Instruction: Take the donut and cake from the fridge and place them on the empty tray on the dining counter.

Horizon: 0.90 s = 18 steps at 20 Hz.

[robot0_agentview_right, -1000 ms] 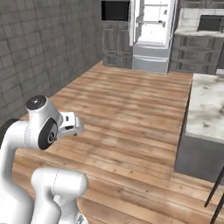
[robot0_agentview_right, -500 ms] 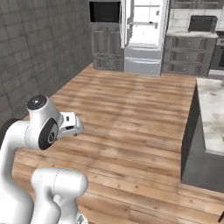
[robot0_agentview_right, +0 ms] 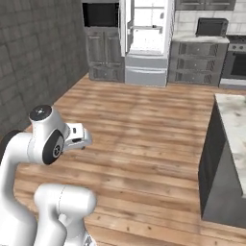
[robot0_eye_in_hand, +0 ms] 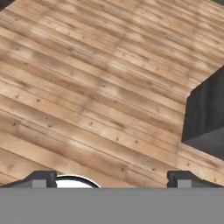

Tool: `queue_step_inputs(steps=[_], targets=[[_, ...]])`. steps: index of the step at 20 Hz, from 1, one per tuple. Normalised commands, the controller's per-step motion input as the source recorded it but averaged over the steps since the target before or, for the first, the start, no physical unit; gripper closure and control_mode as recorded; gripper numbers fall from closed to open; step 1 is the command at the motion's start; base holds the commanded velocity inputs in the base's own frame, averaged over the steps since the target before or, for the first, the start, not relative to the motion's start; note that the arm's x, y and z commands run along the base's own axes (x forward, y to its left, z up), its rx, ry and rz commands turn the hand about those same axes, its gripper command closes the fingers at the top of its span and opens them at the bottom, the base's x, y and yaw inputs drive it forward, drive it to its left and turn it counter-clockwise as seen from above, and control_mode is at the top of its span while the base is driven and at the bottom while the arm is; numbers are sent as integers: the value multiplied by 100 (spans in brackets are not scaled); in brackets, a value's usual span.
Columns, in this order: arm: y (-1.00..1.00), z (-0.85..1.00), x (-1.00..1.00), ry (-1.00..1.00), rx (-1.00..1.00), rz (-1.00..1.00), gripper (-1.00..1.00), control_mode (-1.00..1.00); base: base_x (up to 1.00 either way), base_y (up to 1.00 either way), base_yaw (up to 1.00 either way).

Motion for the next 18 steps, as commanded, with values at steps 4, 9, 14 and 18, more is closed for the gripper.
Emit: queue_step_inputs(steps=[4,9,14,18], targets=[[0,0,0,0,0,0,-100,100,76,46,-20],[0,0,0,0,0,0,-100,100,73,55,-23],[0,0,0,0,0,0,-100,100,71,54,-22],[0,0,0,0,0,0,-100,100,69,49,-19]])
